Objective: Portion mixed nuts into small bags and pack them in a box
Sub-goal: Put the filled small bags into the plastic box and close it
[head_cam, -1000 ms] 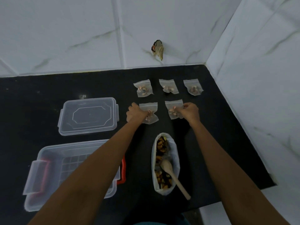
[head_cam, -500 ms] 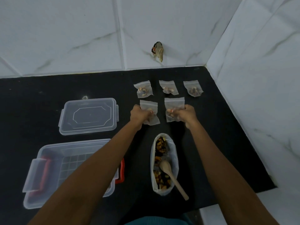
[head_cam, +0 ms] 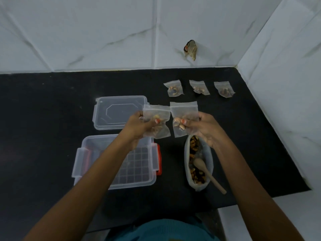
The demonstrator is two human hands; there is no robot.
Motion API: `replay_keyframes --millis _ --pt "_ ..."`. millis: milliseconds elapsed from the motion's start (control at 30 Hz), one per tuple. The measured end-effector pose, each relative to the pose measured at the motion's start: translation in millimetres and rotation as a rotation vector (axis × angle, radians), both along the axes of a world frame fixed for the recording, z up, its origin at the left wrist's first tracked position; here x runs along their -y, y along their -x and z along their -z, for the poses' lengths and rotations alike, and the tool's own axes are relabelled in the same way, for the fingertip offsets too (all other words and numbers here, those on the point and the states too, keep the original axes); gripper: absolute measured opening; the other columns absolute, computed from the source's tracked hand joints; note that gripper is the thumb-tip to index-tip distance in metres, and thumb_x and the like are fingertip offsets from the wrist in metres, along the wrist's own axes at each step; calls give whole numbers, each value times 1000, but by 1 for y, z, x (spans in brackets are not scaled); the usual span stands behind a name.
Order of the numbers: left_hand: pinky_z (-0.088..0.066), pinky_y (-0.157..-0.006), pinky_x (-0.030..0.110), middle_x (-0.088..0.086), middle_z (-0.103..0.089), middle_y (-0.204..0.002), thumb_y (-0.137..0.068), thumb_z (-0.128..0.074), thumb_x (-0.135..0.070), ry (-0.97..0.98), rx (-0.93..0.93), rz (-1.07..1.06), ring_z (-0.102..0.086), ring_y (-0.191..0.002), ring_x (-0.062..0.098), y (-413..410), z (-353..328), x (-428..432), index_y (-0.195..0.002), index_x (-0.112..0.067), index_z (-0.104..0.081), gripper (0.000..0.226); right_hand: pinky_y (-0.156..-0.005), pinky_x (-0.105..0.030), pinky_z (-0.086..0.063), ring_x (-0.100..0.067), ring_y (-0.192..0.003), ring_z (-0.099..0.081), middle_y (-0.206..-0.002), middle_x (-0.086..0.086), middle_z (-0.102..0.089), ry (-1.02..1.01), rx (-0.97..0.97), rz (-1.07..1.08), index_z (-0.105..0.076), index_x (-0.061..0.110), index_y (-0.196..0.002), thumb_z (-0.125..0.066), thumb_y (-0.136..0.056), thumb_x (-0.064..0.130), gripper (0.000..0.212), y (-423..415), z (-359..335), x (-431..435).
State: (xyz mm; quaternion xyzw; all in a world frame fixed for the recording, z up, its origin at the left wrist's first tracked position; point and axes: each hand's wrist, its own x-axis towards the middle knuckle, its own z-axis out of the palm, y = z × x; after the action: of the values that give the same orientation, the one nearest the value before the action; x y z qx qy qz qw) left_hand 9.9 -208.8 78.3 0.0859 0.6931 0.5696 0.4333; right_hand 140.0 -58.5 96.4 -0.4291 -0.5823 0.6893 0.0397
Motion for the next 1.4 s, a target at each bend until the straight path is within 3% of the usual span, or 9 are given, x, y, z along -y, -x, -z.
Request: replay_keyframes --millis 200,400,567,667,767,933,1067,1200,1400 --pt "-54 -71 26 7 -61 -109 -79 -68 -14 7 -77 -51 -62 -99 21 9 -2 69 -116 -13 -47 42 -62 -22 -54 -12 -83 -65 -93 -3 -68 -37 10 -59 -62 6 -103 -74 -71 6 34 10 2 60" --pt "-53 -70 26 7 -61 -104 -82 -66 -8 16 -62 -115 -63 -92 18 16 11 123 -118 -7 -44 43 -76 -27 -54 -15 -88 -66 -97 -7 -69 -83 39 -73 -61 5 -105 -75 -70 8 37 20 21 114" --pt "-50 -69 21 6 -58 -106 -85 -64 -11 97 -160 -48 -60 -88 14 13 28 138 -117 -12 -42 39 -64 -15 -48 -14 -85 -62 -94 -1 -64 -422 159 -76 -57 6 -99 -78 -71 17 36 28 29 145" --pt "-47 -62 17 4 -57 -101 -87 -62 -14 200 -329 58 -59 -87 14 9 33 139 -119 -13 -39 39 -57 -2 -41 -8 -87 -54 -102 0 -57 -619 241 -133 -52 8 -117 -75 -75 15 49 34 35 156" --pt "-48 -74 24 1 -45 -104 -87 -60 -6 244 -518 112 -52 -95 16 2 38 139 -127 -9 -33 49 -74 -16 -45 -17 -104 -55 -117 -7 -52 -684 293 -207 -37 11 -134 -71 -78 13 65 39 46 169" --pt "-42 -76 19 8 -36 -122 -87 -54 2 341 -675 140 -40 -87 10 -2 47 132 -131 -5 -28 52 -89 -42 -43 -37 -107 -46 -120 -23 -40 -776 370 -265 -36 2 -120 -66 -80 9 50 44 66 180" --pt "-42 -83 23 17 -30 -136 -91 -51 -2 483 -683 240 -51 -93 24 -1 54 127 -124 -4 -37 36 -88 -40 -41 -37 -107 -46 -120 -24 -41 -769 432 -287 -37 1 -119 -63 -82 13 47 52 70 180" --pt "-40 -97 33 19 -20 -145 -94 -49 -11 627 -662 383 -51 -113 30 1 55 126 -132 -1 -32 42 -86 -43 -44 -39 -104 -49 -117 -26 -45 -809 507 -345 -35 0 -119 -56 -87 19 42 57 72 181" --pt "-37 -104 33 30 -18 -148 -99 -38 -16 937 -910 760 -40 -129 34 -3 59 127 -136 6 -30 43 -78 -30 -42 -28 -98 -57 -107 -17 -59 -966 667 -532 -50 0 -108 -44 -95 14 20 59 65 179"
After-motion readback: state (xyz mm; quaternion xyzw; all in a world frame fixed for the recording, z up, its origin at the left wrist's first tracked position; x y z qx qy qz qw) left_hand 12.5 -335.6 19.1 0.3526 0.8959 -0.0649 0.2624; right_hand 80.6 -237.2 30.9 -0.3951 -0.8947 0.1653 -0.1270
